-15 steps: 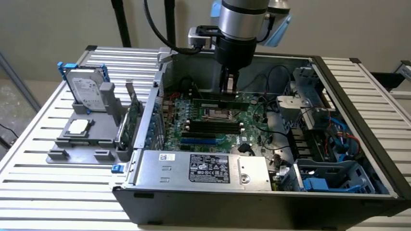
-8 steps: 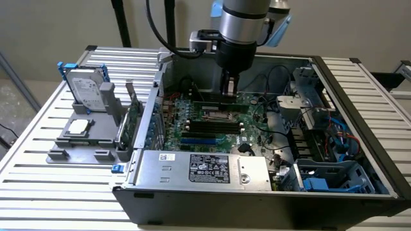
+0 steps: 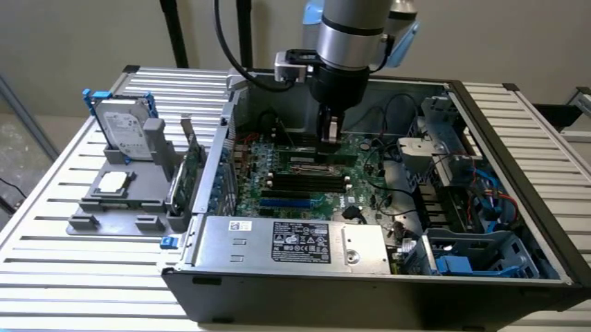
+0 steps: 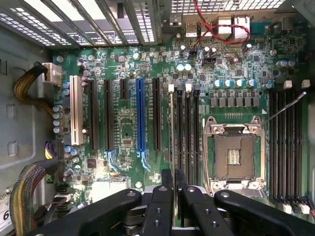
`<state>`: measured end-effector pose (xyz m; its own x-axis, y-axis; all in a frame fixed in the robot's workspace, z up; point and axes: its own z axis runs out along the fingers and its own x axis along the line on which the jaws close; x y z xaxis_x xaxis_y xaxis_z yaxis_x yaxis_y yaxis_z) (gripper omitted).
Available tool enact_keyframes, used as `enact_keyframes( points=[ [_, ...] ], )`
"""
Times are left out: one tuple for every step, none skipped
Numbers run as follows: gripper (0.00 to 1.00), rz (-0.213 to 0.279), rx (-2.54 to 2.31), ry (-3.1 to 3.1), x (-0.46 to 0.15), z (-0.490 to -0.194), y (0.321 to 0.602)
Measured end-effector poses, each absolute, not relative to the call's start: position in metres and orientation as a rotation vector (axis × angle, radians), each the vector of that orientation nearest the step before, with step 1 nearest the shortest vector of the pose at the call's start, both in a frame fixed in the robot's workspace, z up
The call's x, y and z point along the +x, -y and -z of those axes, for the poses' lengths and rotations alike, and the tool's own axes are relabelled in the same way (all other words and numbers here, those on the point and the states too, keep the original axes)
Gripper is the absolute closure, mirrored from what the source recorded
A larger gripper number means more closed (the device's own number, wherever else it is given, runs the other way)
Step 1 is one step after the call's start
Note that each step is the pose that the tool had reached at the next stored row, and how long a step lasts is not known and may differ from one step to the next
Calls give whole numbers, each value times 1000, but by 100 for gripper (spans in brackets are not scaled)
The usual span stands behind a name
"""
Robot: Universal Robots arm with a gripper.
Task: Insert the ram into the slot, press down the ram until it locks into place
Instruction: 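Insert the ram into the slot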
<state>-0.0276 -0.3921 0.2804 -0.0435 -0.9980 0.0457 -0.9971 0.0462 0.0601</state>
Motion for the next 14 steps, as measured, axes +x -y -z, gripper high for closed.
enact_keyframes(
  points=[
    [86, 20, 2121, 2213, -27, -279, 392],
    [86, 22, 2123, 2209, -27, -277, 392],
    [86, 25, 2125, 2205, -27, -276, 392],
    [86, 28, 2126, 2201, -27, -275, 392],
    [86, 31, 2127, 2196, -26, -273, 392],
    [86, 35, 2129, 2191, -26, -272, 392],
    [86, 38, 2129, 2187, -26, -271, 392],
    [86, 43, 2130, 2182, -25, -270, 392],
    [86, 47, 2130, 2177, -25, -269, 392],
    [86, 52, 2130, 2172, -25, -268, 392],
    [86, 56, 2130, 2168, -24, -267, 392],
    [86, 58, 2132, 2164, -24, -266, 392],
    [86, 60, 2134, 2161, -24, -265, 392],
    [86, 61, 2136, 2157, -24, -264, 392]
  ],
)
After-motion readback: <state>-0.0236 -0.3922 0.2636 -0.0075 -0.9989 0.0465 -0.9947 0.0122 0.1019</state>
